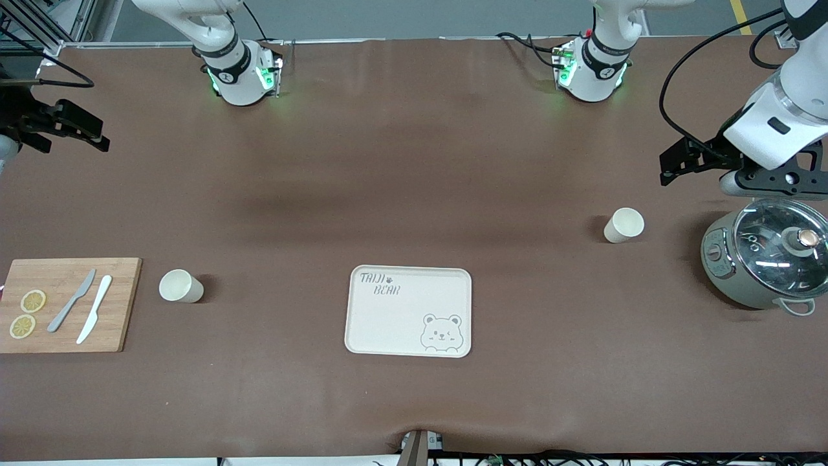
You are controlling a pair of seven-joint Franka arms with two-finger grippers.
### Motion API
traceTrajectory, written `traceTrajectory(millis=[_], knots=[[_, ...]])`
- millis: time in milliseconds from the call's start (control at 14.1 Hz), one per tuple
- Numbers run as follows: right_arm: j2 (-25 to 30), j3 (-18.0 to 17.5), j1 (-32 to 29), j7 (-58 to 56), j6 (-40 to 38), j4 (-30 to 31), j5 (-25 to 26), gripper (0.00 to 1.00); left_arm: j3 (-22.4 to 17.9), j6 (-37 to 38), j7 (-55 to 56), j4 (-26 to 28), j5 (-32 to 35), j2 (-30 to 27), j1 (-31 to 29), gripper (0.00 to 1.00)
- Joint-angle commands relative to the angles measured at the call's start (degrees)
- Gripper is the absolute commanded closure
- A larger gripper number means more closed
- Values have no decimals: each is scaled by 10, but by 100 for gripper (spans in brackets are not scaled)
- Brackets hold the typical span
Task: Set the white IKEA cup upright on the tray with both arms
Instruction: 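Move the left gripper down over the white paper cup near the pot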
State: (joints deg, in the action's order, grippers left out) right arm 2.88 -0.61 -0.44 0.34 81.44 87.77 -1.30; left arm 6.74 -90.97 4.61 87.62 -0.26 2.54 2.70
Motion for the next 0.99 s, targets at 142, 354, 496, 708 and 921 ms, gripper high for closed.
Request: traceTrajectory(millis=[142, 354, 496, 708, 921], knots=[[7, 0, -2, -8, 6, 7, 7, 0, 7, 8, -15, -3, 9, 1, -3, 0], [7, 0, -2, -9, 5, 7, 7, 0, 9, 4, -23, -4, 26, 11, 4, 0], [7, 0, -2, -8, 6, 7, 7, 0, 16, 1, -26, 3, 28, 11, -5, 0], [7, 0, -1, -9, 5, 7, 7, 0, 15, -75, -61, 103, 28, -21, -17, 0], [7, 0, -2, -9, 5, 7, 7, 0, 15, -202, -99, 243, 24, -60, -37, 0]])
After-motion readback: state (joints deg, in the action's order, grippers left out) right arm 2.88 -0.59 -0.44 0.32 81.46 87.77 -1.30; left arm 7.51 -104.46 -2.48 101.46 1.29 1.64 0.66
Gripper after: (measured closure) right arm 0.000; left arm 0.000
